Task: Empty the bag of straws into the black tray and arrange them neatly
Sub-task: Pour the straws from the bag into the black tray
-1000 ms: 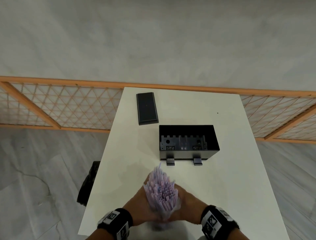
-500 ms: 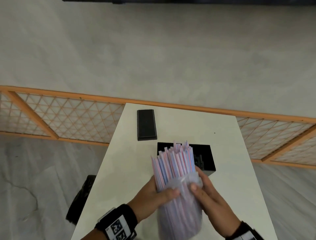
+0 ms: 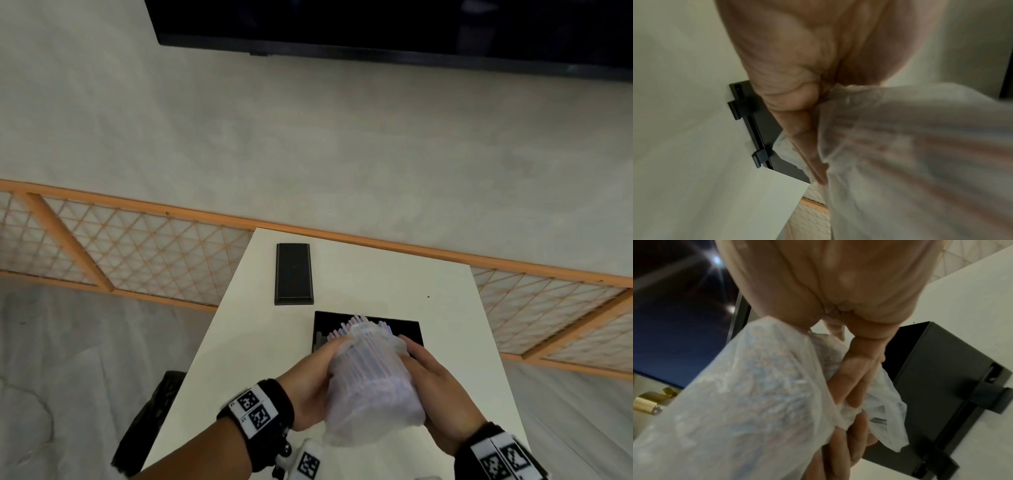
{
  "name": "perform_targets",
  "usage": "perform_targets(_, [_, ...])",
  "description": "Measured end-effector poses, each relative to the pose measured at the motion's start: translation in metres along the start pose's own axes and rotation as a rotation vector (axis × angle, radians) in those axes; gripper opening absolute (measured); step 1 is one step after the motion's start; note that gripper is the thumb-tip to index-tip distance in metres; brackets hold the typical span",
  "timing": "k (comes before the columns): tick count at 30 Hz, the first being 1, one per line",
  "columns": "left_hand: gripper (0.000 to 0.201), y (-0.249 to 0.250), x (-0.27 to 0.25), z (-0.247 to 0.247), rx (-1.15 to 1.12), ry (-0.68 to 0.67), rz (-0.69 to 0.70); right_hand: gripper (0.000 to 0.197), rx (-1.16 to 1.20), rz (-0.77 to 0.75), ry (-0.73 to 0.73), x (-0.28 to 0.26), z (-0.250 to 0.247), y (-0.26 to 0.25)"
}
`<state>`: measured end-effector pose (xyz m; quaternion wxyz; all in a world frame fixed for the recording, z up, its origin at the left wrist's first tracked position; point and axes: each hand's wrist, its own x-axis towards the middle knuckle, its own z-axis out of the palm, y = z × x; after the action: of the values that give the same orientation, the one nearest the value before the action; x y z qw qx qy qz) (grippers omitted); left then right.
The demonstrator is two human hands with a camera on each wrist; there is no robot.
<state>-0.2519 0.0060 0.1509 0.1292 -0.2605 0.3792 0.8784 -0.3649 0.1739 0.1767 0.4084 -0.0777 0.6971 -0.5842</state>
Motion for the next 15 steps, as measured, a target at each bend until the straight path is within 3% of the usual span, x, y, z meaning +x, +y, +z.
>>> perform_targets(4, [0.069, 0.015, -0.006, 0.006, -0.050, -0.083, 0.009, 0.031, 0.049, 0.030, -0.058, -0.001, -0.002, -0.015])
perform_targets(9, [0.103, 0.022, -0.013, -0.011, -0.182, 0.049, -0.032, 0.034, 0.260, 0.122, 0.098, 0.005, -0.017, -0.026])
perform_targets(12, [0.126, 0.022, -0.015, -0.028, -0.137, 0.125, -0.081, 0.044, 0.339, 0.149, 0.160, 0.007, -0.025, -0.026])
perform_targets(13, [0.125, 0.021, -0.015, -0.034, -0.105, 0.158, -0.083, 0.041, 0.314, 0.126, 0.172, 0.007, -0.027, -0.024])
perform_targets(15, [0.103, 0.018, -0.015, -0.044, -0.037, 0.234, -0.059, 0.029, 0.189, 0.032, 0.194, 0.003, -0.025, -0.021])
